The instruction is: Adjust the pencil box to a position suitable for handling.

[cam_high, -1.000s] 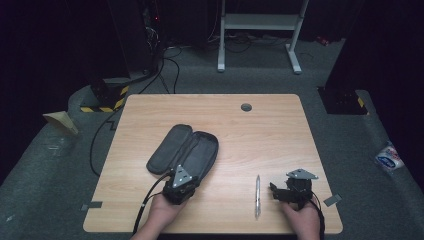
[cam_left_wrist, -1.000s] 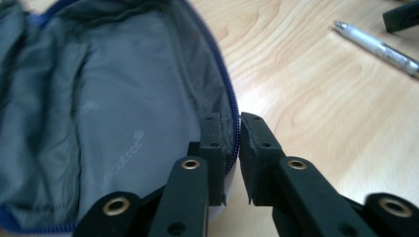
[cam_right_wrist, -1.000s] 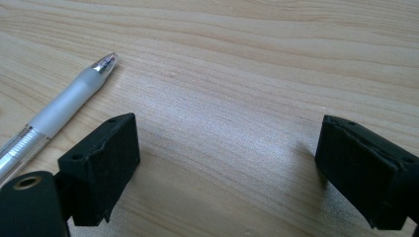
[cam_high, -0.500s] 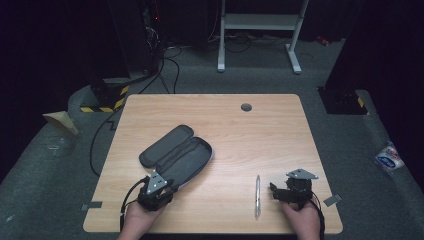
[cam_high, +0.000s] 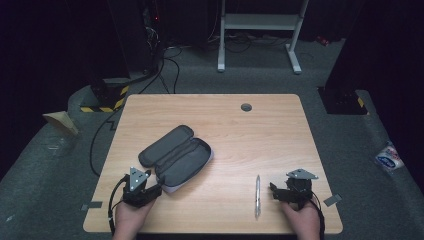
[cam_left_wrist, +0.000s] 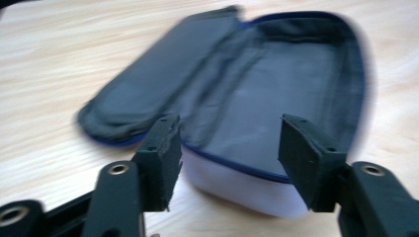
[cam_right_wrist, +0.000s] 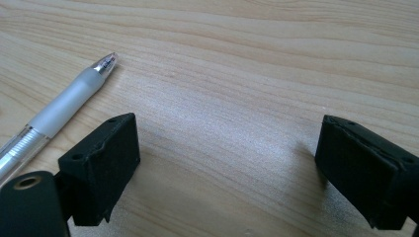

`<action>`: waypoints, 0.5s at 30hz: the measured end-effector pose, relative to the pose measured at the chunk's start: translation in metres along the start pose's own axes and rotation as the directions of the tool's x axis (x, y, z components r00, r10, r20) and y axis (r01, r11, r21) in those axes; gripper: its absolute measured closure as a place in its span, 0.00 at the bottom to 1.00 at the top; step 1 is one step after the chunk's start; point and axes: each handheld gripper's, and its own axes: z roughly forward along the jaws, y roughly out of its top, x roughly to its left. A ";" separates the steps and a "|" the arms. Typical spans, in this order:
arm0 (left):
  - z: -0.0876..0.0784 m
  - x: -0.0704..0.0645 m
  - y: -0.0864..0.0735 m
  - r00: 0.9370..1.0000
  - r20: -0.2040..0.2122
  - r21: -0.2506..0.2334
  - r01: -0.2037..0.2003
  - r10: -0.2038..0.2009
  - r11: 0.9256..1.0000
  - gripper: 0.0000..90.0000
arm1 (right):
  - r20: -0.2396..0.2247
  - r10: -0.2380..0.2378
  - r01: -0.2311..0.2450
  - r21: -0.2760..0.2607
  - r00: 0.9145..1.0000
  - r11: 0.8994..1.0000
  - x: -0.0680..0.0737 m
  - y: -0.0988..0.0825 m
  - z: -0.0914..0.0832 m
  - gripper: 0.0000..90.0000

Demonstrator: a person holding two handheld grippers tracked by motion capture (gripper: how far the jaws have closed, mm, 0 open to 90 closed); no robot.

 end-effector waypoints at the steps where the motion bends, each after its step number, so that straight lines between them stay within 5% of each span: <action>1: 0.003 0.003 -0.001 0.999 -0.006 0.010 0.041 -0.040 0.999 0.45 | 0.000 0.000 0.000 0.000 1.000 1.000 0.000 0.000 0.000 0.10; 8: 0.018 0.006 -0.006 0.990 0.031 0.089 0.133 -0.136 0.987 0.45 | 0.000 0.000 0.000 0.000 1.000 1.000 0.000 0.000 0.000 0.11; 15: 0.028 0.004 -0.010 0.989 0.062 0.153 0.121 -0.132 0.981 0.57 | 0.000 -0.001 0.001 0.000 1.000 1.000 0.000 0.000 0.000 0.11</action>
